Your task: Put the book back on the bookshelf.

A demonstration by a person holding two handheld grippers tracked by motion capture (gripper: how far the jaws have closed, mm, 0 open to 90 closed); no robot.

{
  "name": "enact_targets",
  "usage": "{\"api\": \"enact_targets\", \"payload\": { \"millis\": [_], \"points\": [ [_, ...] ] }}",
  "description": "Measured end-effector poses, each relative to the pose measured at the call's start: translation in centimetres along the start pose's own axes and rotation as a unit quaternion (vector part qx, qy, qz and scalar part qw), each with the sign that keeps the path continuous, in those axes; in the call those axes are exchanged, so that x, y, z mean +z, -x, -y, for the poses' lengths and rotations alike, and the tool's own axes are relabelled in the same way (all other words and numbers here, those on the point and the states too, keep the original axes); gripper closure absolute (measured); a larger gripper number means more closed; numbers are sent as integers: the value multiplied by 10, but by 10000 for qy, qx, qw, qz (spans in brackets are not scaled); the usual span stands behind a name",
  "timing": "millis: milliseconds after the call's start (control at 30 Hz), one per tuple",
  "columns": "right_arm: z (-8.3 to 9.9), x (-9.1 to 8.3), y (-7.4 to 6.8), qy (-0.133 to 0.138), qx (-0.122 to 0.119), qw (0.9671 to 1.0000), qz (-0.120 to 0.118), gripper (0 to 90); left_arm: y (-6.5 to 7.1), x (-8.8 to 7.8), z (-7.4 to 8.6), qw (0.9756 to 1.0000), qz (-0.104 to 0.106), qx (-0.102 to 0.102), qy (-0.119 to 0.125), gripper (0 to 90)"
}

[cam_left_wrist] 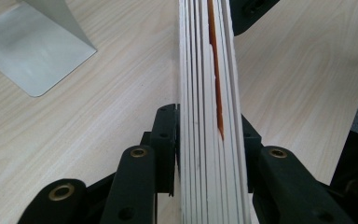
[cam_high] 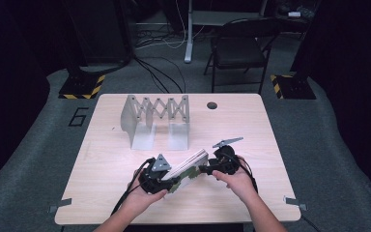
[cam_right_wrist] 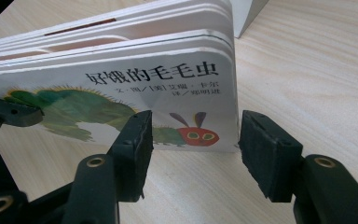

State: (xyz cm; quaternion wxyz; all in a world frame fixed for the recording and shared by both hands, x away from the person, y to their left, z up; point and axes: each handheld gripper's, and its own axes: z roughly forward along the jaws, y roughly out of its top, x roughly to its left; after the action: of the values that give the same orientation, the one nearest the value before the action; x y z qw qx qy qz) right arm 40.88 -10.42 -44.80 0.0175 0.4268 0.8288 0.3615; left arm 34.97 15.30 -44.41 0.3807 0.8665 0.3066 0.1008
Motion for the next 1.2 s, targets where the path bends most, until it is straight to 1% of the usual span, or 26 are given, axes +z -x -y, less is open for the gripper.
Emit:
{"api": "enact_targets", "payload": {
  "millis": [67,133,233,400,433,533,567,667,700,833,867,900,933,1000,1067,1100,1200],
  "points": [
    [0,0,0,6,-30,10000,31,440,0,0,0,10000,-35,8,21,688],
    [0,1,0,-6,-22,10000,9,440,-1,0,0,10000,18,43,-1,688],
    [0,1,0,-18,26,10000,-5,440,-1,1,0,10000,34,10,-8,688],
    [0,1,0,-26,16,10000,-3,440,-1,1,0,10000,-13,73,-26,696],
    [1,2,0,-8,24,10000,-4,440,-1,1,1,10000,-35,76,13,696],
    [1,2,1,-1,35,10000,0,440,-1,2,1,10000,-6,68,61,693],
    [1,1,1,-5,39,10000,0,440,-2,1,2,10000,-47,51,69,692],
    [1,1,1,1,54,10000,-1,440,-2,2,3,9999,-26,70,91,692],
    [1,1,1,9,29,10000,-1,440,-2,2,3,9999,-58,76,112,692],
    [1,2,1,-8,57,10000,1,439,-2,2,3,9998,-127,117,114,692],
    [1,2,1,-22,51,10000,4,439,-2,2,3,9998,-127,117,114,697],
    [1,2,2,-15,34,10000,13,439,-2,2,4,9998,-147,64,133,706],
    [1,3,2,-24,50,10000,8,439,-2,2,4,9998,-128,51,147,713],
    [1,3,2,-14,50,10000,15,439,-2,2,4,9998,-120,59,146,730],
    [1,3,3,-35,26,10000,16,438,-2,2,5,9998,-108,72,163,734],
    [2,3,3,-9,38,10000,20,438,-1,2,4,9997,-105,163,146,736],
    [2,3,3,-34,54,10000,11,438,0,2,4,9997,-74,179,149,745]
  ]
}}
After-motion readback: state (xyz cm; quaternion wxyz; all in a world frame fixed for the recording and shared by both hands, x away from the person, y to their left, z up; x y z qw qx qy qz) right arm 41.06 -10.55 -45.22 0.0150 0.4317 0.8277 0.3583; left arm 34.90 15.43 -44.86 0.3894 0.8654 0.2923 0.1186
